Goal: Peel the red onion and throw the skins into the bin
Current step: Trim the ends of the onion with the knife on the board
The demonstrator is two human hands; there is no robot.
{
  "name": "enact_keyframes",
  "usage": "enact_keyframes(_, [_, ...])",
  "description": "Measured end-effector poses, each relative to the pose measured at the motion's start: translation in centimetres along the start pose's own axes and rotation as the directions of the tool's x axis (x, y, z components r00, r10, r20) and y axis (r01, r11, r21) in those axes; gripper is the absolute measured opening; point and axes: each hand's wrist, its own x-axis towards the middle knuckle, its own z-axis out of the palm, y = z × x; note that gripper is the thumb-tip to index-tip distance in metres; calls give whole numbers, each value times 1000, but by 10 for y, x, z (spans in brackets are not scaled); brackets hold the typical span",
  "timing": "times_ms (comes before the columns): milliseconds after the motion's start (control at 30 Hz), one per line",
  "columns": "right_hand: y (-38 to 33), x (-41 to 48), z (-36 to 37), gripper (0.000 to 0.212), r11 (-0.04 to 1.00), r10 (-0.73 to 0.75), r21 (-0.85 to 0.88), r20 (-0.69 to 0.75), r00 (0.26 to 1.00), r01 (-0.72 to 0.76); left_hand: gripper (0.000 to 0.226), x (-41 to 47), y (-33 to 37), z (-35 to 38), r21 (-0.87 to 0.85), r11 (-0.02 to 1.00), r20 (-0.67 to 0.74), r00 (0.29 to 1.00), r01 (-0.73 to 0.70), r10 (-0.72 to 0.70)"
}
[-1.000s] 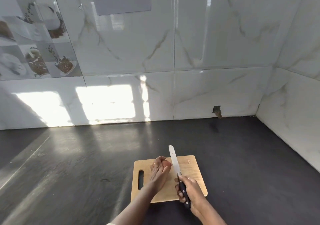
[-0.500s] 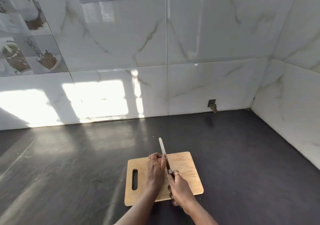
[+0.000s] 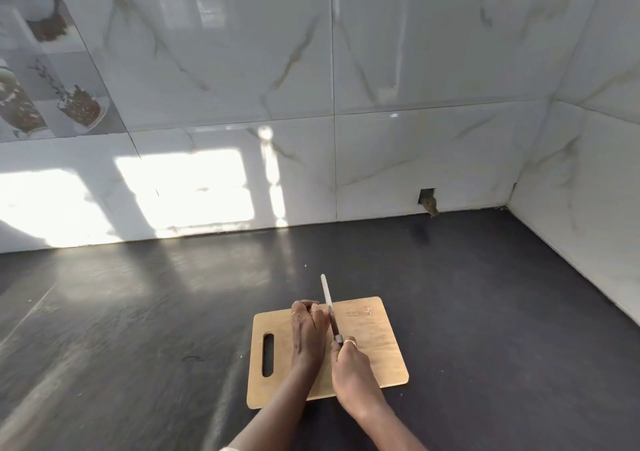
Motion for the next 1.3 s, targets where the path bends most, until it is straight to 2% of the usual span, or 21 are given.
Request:
enact_keyframes(267, [-13,4,-1,30,997,72,-12,49,996,-72,16,4,-3,2,-92,995,-2,999,35,-35])
enact_keyframes(367, [-20,8,-1,28,996,93,-10,56,994,-93,12,3,-1,1,-104,993,13,999,46,-44])
enact_keyframes(533, [-29,18,-3,25,986,142,80,89,986,-149,21,0,9,-5,-121,990,25,997,71,-69])
enact_keyframes(700, [-32,28,-4,17,993,119,10,126,985,-122,12,-2,18,-8,-152,984,38,995,96,-91])
enact_keyframes(833, [-24,32,-6,8,997,66,-55,152,986,-59,16,4,11,-8,-126,989,27,997,71,-68])
enact_keyframes(967, [-10,26,7,25,992,38,122,18,999,-40,17,6,9,-5,-89,995,23,999,42,-40])
enact_keyframes(1033, [-6,18,10,29,996,-30,84,-47,998,34,20,7,9,-4,-90,996,14,1000,26,-24])
enact_keyframes(1133, [-3,6,11,47,993,-121,-16,-52,991,120,25,10,3,-3,-74,997,1,1000,18,-18])
enact_keyframes(1233, [-5,6,11,46,987,-134,-92,-31,991,130,25,10,4,-4,-55,998,5,1000,-29,29])
enact_keyframes(1300, [-6,10,9,41,991,-116,-72,-48,992,113,26,12,2,-3,-43,998,-4,999,-44,44])
